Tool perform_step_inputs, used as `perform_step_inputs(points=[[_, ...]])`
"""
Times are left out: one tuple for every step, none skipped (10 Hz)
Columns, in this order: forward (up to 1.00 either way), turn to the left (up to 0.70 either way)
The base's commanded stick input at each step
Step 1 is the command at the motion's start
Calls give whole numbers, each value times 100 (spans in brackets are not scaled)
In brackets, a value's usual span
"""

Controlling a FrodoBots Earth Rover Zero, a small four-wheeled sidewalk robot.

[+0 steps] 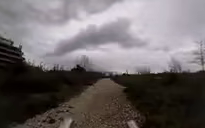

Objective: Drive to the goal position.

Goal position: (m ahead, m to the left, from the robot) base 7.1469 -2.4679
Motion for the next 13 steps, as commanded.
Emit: perform_step_inputs(points=[[70, -2], [70, 0], [70, 0], [70, 0], [70, 0], [70, 0], [70, 0], [70, 0], [70, -23], [70, -29], [70, -30], [70, 0], [70, 0]])
